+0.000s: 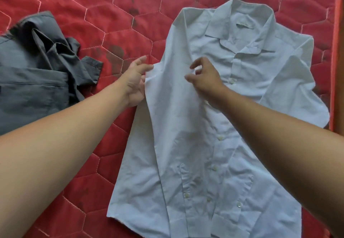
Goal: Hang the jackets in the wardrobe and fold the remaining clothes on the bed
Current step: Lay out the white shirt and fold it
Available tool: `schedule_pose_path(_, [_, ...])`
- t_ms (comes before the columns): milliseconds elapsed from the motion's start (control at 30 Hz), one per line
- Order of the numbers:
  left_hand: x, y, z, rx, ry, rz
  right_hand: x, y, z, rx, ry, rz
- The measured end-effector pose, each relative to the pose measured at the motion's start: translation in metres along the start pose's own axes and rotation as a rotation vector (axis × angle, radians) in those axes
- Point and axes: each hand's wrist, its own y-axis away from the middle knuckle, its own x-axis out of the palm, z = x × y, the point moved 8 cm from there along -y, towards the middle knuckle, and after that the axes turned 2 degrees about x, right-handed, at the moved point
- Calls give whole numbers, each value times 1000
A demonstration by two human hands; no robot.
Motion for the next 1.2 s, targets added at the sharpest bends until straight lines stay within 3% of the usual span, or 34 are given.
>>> schedule_pose_path(233, [-14, -12, -12, 131, 62, -150, 16, -72, 60, -28, -95, 69])
schedule_pose_path(400, [-33, -9, -9, 127, -36, -299, 7, -90, 67, -14, -92, -73])
schedule_pose_path(467, [-31, -6, -9, 133, -72, -329, 5, -91, 73, -99, 112, -76])
schedule_pose_path(533, [-31, -4, -14, 165, -207, -387, 3, -92, 79, -212, 490, -88])
schedule_pose_path(600, [-32, -3, -26, 231, -434, -458, 6, -89, 85, -317, 799, -99])
schedule_pose_path(667, [-24, 2, -48, 404, -733, -525, 12, -85, 96, -503, 1000, -131])
schedule_pose_path(733, [13, 8, -64, 746, -1105, -409, 26, -89, 94, -614, 1125, -69])
schedule_pose_path(800, [49, 3, -45, 920, -1459, -184, 37, -102, 77, -563, 1172, 49])
schedule_pose_path(933, [37, -30, 17, 757, -1947, -22, 35, -129, 45, -399, 1154, 117])
schedule_pose_path(1033, [30, -34, 20, 791, -1972, -22, 32, -120, 50, -415, 1133, 96])
schedule_pose_path(1133, [30, -20, 15, 787, -1922, -30, 10, -64, 55, -502, 936, -91])
schedule_pose_path(1200, [31, 8, 21, 884, -1862, -18, -17, -2, 29, -527, 835, -204])
